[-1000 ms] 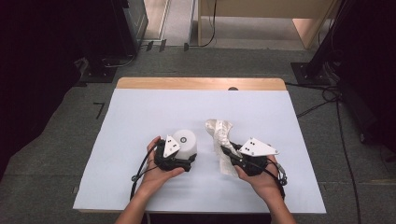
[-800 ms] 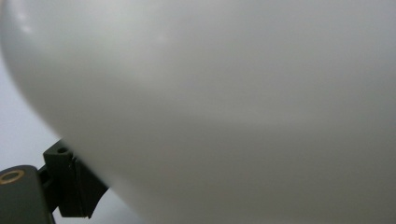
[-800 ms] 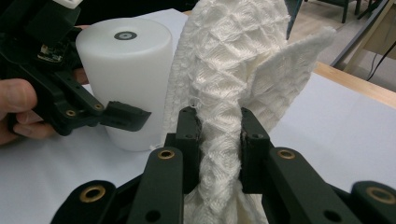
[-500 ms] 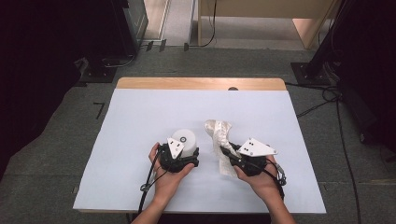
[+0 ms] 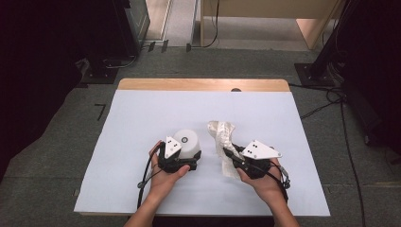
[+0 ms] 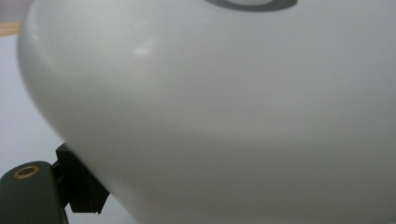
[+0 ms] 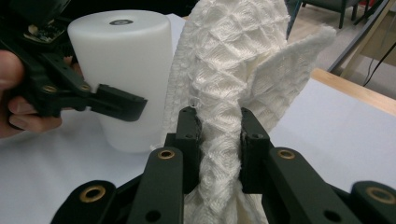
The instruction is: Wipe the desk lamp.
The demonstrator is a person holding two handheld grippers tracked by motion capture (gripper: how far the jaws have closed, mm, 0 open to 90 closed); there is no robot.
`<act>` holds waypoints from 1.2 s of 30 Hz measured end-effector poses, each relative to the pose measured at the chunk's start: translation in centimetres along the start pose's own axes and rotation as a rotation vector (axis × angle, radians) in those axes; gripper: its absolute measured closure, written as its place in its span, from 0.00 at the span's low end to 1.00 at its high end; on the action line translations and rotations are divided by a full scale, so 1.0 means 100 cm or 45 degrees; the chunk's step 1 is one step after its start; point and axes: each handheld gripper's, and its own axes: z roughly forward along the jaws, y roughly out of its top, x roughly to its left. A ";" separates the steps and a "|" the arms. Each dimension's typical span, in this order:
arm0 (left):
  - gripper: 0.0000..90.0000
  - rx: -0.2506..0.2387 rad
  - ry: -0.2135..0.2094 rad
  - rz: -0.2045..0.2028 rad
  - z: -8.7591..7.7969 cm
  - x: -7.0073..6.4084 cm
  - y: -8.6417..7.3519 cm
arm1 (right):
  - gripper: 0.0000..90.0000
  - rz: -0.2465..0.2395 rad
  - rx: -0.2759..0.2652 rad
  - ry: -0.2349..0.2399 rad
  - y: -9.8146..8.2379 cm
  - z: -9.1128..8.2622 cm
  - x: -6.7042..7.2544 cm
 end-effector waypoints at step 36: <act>0.09 0.025 -0.505 0.078 -0.017 -0.003 0.013 | 0.83 -0.169 -0.022 0.104 0.015 0.000 0.037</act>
